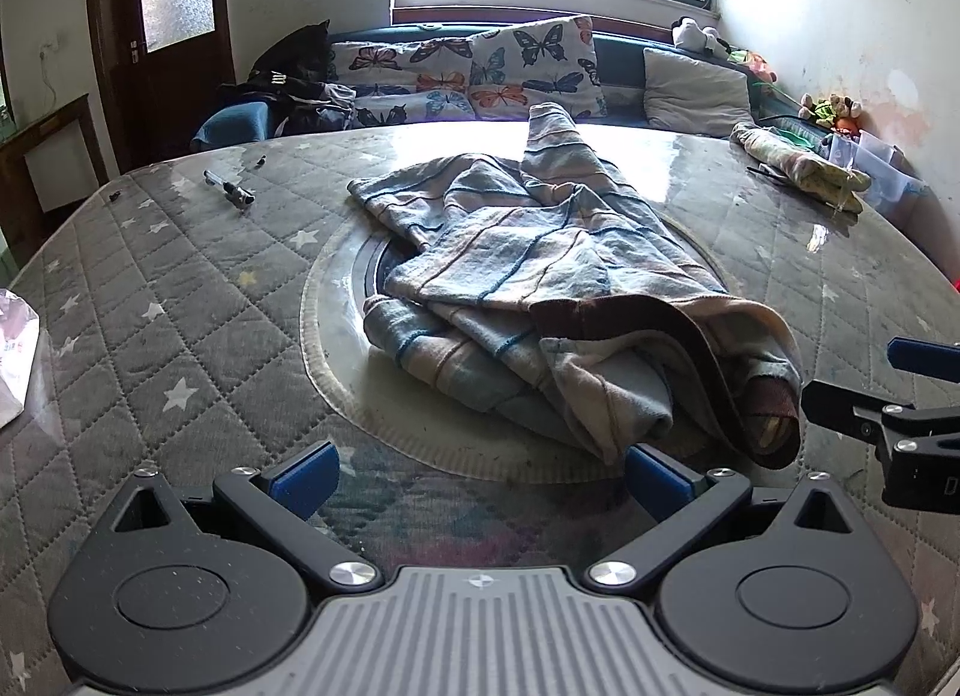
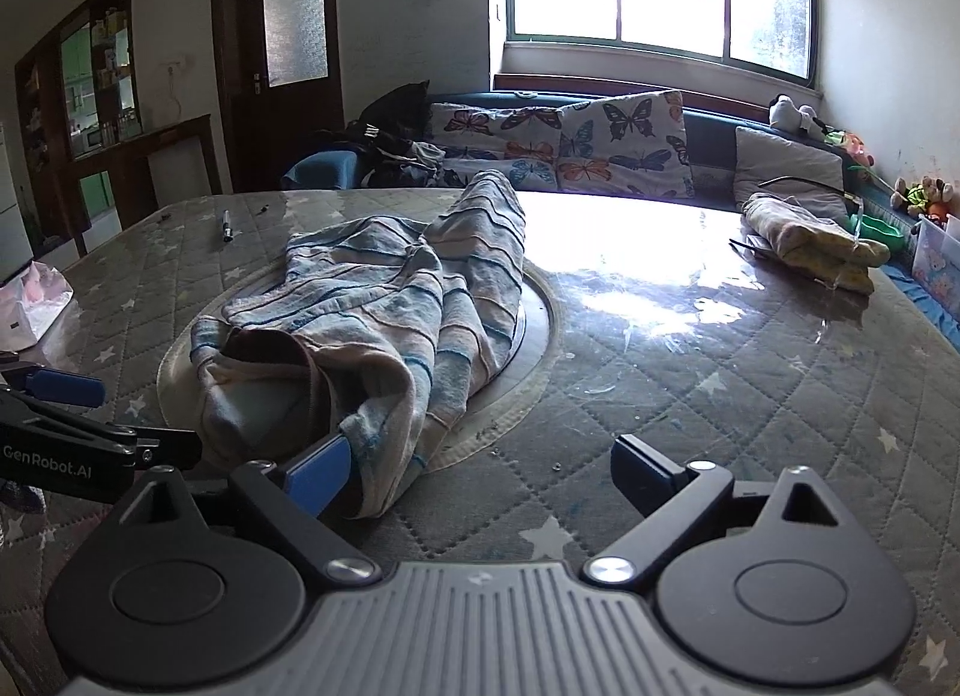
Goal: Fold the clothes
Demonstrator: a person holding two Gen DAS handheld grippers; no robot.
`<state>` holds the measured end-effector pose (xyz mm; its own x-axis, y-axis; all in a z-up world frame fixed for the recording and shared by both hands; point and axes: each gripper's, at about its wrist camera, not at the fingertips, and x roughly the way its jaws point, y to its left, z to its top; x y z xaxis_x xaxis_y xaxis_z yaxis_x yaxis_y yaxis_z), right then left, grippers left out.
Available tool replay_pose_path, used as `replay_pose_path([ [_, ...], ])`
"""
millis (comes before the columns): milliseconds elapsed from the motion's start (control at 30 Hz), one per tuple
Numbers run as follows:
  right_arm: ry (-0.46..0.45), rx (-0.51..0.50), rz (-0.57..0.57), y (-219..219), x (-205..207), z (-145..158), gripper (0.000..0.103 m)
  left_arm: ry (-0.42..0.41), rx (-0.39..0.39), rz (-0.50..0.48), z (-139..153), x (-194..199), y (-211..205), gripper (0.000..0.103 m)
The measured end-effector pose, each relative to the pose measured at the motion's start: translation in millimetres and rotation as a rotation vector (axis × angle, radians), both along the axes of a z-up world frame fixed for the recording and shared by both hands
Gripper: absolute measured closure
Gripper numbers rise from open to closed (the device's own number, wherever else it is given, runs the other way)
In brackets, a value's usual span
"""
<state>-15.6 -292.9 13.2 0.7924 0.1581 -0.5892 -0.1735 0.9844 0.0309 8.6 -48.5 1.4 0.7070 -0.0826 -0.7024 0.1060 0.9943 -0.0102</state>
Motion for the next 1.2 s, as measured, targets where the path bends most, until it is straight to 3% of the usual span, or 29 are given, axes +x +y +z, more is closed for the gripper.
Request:
replay_pose_path([
  [533, -0.011, 0.001, 0.024, 1, 8, 6, 0.010, -0.031, -0.004, -0.013, 7, 3, 1, 0.000],
  [767, -0.026, 0.025, 0.097, 6, 27, 26, 0.019, -0.065, -0.015, -0.036, 15, 8, 4, 0.002],
  [1067, 0.000, -0.033, 0.299, 57, 72, 41, 0.035, -0.058, -0.044, -0.103, 3, 15, 0, 0.029],
  [1200, 0.032, -0.079, 0.384, 84, 87, 37, 0.041, -0.050, -0.053, -0.115, -1, 16, 2, 0.030],
])
